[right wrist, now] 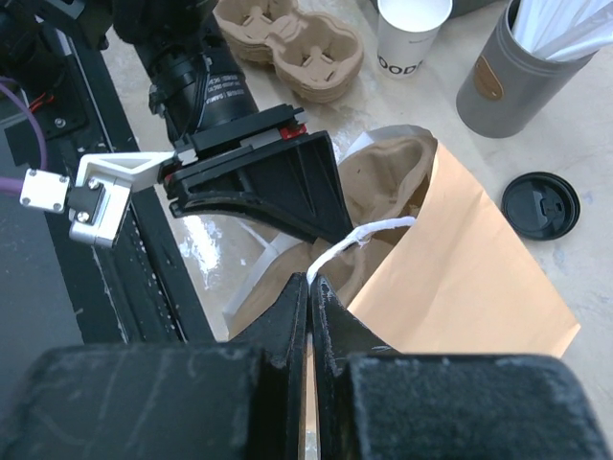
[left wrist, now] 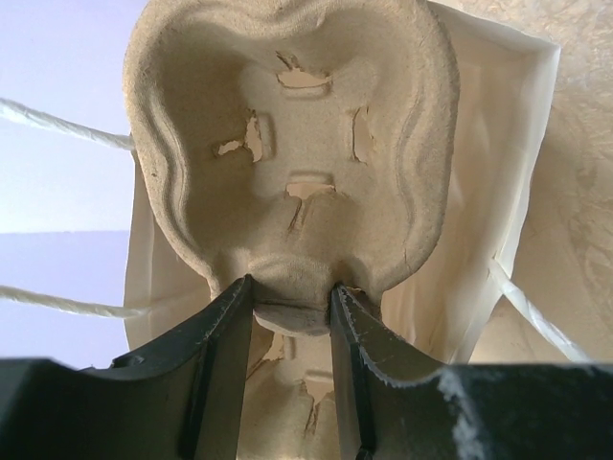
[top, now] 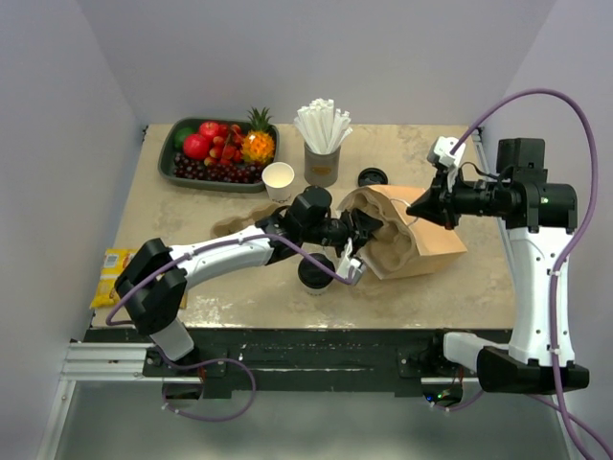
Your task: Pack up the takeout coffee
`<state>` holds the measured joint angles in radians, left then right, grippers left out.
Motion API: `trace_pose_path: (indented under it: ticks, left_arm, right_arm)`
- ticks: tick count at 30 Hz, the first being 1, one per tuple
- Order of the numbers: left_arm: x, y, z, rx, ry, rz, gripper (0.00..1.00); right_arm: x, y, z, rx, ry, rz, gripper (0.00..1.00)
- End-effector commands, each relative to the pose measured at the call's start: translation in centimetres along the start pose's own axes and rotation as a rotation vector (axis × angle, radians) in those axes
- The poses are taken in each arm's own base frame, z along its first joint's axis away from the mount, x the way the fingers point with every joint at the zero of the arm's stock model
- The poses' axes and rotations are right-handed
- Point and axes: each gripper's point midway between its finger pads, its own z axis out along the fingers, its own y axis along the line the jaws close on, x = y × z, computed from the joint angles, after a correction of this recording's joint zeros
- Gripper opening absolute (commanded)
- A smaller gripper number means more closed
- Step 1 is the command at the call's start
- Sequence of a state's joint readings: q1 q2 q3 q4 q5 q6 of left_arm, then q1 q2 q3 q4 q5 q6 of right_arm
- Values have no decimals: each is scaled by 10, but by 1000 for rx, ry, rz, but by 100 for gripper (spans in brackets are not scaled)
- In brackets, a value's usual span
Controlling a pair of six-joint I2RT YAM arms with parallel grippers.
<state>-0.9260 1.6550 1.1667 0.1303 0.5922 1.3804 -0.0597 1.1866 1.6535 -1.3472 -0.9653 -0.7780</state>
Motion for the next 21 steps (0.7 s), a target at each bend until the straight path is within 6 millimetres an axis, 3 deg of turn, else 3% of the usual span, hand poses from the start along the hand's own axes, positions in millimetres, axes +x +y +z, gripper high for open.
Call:
trace_pose_path:
  ticks: [1,9,15,21]
  left_arm:
    - [-10,7,-2,5,-89,4,0]
    - [-6,0,-5,-10,-61,115,0]
    - [-2,-1,-9,23,-82,-16,0]
    - [18,-33,4,102,-4,109,0]
  right_arm:
    - [4,22,-4,-42,25,34,0]
    - [6,18,-3,-34,44,39,0]
    - [8,13,-5,-7,67,15,0]
    - [3,12,1,-42,49,71,0]
